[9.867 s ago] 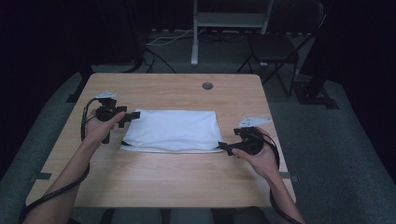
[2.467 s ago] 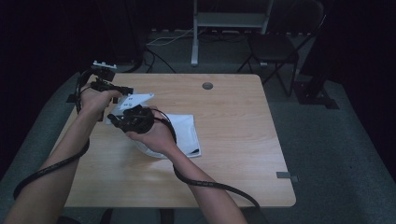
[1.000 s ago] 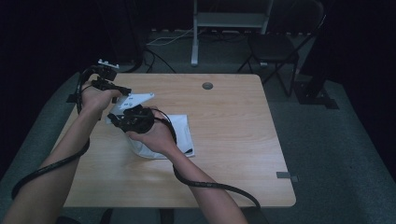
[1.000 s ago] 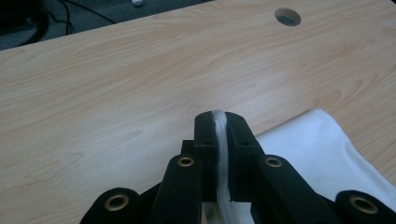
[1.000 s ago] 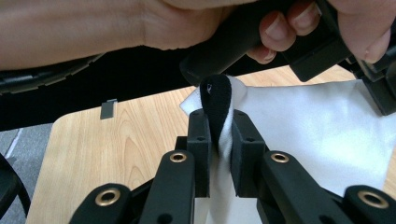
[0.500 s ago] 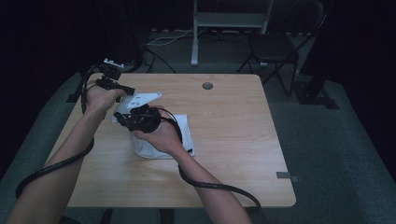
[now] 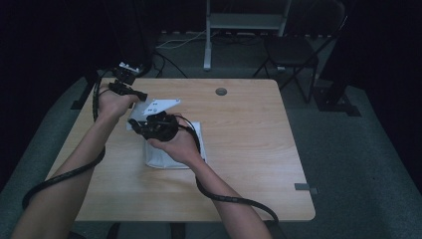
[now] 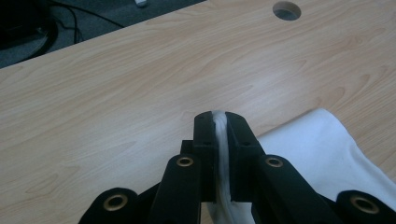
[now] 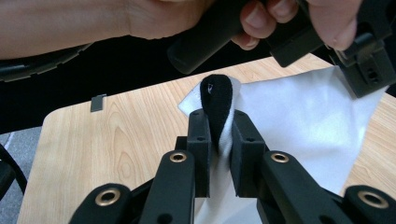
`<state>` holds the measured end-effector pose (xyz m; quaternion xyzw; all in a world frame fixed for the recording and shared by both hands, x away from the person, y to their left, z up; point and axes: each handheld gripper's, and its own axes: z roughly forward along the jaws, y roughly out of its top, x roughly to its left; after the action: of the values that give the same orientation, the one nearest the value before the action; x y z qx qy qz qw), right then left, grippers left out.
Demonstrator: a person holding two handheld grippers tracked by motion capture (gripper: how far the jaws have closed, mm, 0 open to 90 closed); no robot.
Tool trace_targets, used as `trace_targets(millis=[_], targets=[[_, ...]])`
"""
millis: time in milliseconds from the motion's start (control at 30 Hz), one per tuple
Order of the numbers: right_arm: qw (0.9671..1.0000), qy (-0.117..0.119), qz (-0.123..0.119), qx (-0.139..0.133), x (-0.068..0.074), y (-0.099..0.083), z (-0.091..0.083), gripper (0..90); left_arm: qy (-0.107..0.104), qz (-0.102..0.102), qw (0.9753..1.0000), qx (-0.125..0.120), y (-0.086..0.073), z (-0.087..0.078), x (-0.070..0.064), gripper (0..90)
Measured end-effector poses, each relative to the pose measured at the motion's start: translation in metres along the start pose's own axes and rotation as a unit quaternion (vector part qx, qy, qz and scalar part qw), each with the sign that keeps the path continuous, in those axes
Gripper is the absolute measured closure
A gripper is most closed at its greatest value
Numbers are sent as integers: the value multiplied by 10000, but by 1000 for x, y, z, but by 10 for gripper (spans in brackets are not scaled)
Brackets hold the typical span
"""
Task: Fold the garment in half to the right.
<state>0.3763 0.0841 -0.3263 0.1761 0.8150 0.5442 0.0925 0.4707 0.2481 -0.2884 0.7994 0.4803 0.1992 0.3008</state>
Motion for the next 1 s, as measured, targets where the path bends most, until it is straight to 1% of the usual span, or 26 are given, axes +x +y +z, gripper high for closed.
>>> trace_targets(millis=[100,367,567,700,800,1000], targets=[[10000,-19,7,10,-1,-1,-2,807,46,83,9999,36,1,2,-3,841],[10000,-45,60,12,-3,-5,-6,807,54,167,9998,70,4,6,-9,841],[9999,-70,69,46,-5,-9,-9,807,33,215,9997,97,6,10,-15,840],[9999,-85,137,51,-8,-14,-13,807,22,228,9997,114,8,13,-19,840],[9998,-106,143,52,-9,-16,-15,807,3,263,9995,149,9,16,-23,840],[9997,-134,173,77,-11,-20,-20,807,-38,292,9995,140,10,20,-29,839]])
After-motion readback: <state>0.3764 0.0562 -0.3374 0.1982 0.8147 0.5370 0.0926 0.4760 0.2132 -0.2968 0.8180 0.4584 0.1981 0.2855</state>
